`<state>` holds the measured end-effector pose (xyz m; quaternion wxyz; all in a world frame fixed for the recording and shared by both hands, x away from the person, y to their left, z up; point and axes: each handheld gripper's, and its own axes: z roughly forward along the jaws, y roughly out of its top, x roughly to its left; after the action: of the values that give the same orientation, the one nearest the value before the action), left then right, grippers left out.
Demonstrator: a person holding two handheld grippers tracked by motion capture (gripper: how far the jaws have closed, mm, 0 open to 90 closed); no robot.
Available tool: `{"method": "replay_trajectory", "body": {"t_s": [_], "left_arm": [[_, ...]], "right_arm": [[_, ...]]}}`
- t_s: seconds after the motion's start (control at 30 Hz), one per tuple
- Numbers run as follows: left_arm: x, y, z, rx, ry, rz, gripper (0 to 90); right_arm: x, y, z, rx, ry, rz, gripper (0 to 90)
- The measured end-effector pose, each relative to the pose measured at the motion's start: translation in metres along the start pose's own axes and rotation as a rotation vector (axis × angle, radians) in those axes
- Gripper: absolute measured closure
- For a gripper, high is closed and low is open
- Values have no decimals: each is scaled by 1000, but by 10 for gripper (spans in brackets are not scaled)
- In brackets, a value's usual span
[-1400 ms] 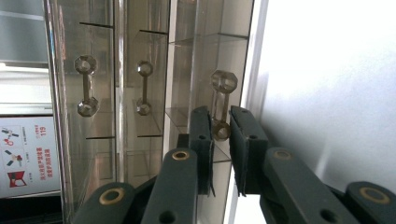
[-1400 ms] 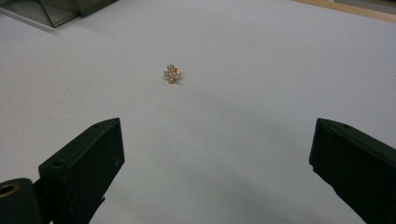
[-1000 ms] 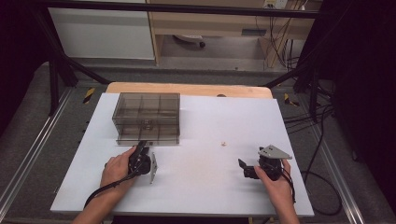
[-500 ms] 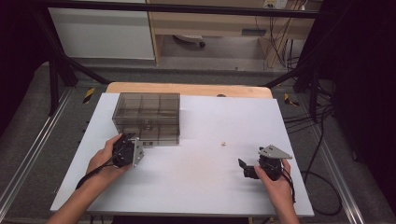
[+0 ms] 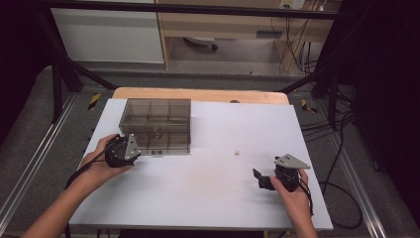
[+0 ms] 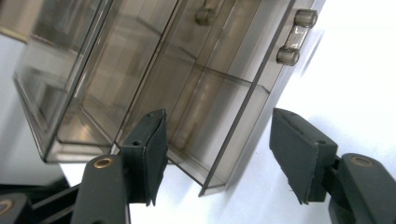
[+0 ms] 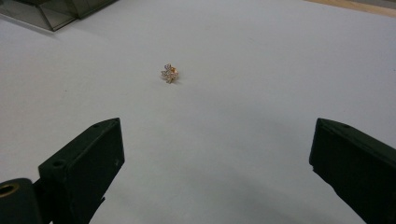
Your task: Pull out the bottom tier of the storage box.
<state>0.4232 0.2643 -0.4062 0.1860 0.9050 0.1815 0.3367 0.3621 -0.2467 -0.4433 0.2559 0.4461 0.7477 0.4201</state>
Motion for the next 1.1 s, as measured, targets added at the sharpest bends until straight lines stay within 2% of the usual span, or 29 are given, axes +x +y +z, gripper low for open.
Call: {"method": "replay_trajectory", "body": {"t_s": [0.27,0.4,0.5,0.63,0.83,1.1], "left_arm": [[8,-4,0,7,-34,6,400],[12,-3,1,37,-85,9,464],[15,-2,1,48,-86,17,474],[18,-2,1,38,-94,-5,496],[15,-2,5,43,-110,21,535],[15,-3,11,53,-133,24,557]], "right_arm": [[0,0,1,5,1,1,38],[0,0,2,7,2,-1,38],[0,-1,2,9,2,1,38],[0,-1,2,10,1,8,38],[0,-1,3,12,3,9,39],[-2,-2,3,14,1,11,39]]}}
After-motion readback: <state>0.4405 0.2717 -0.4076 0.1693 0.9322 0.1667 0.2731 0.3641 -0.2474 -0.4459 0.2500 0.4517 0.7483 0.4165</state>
